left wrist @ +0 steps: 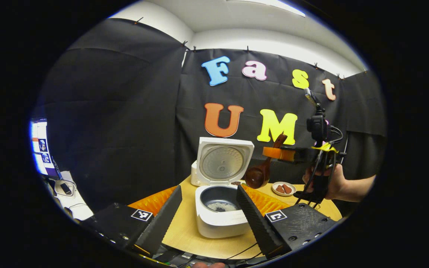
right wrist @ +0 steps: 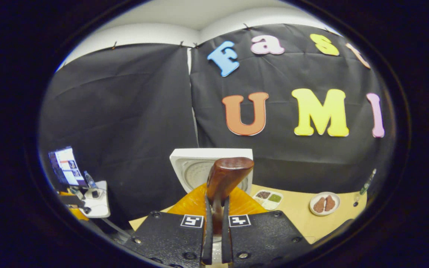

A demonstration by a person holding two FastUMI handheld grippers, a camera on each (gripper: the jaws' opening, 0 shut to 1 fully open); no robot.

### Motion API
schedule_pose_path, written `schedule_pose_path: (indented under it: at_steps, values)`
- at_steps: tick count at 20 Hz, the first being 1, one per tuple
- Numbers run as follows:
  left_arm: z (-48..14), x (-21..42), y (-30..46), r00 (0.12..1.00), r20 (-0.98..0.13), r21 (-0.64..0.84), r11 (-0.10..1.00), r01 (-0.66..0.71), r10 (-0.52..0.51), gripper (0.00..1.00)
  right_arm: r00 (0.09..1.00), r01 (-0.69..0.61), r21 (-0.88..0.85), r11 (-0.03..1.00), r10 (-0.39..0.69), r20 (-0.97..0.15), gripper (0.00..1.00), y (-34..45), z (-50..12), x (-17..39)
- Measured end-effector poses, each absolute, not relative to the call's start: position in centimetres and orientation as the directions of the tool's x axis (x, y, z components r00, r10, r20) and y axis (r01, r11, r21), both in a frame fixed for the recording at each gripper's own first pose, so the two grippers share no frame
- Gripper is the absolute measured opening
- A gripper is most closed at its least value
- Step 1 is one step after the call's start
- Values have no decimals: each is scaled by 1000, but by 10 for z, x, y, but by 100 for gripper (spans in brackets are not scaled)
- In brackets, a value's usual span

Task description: Close the left gripper, press the button to open the rice cooker; take a wooden spoon from the chopstick holder with the right hand, scoop a spoonful of rice and pour it into the rice cooker, then put the wooden spoon back into the chopstick holder.

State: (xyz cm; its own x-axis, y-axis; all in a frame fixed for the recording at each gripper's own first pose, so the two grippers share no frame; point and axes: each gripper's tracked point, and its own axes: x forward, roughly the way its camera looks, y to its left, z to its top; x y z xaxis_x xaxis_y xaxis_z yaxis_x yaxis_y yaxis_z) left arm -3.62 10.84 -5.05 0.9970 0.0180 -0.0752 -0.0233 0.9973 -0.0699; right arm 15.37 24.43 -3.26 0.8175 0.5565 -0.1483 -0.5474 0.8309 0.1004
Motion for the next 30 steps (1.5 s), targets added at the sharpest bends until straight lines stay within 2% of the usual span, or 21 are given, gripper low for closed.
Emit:
schedule_pose_path:
  at_steps: [3, 6, 10, 15, 19, 24, 30]
  values:
    - [-51, -23, 86, 995, -81, -64, 997, 47, -52, 94, 833, -499, 220, 838, 534, -145, 11, 201, -21, 138]
    - [-55, -8, 63, 989, -93, -77, 991, 111, -118, 94, 876, -404, 312, 860, 462, -140, 13, 146, -18, 126]
    - [-59, 6, 26, 975, -87, -108, 975, 195, -204, 94, 942, -200, 366, 909, 281, -182, 11, 42, -40, 113]
    - [-57, 21, -14, 954, -73, -124, 952, 281, -291, 94, 956, 65, 462, 884, 77, -282, 11, -75, -87, 71]
    - [-56, 32, -32, 950, -75, -112, 949, 293, -302, 94, 938, 189, 447, 874, -27, -345, 14, -131, -126, 62]
    - [-43, 50, -43, 957, -78, -96, 958, 271, -279, 94, 926, 264, 427, 865, -105, -362, 11, -182, -152, 94]
    - [-39, 71, -42, 969, -114, -65, 975, 211, -217, 94, 918, 263, 396, 880, -103, -382, 11, -202, -181, 157]
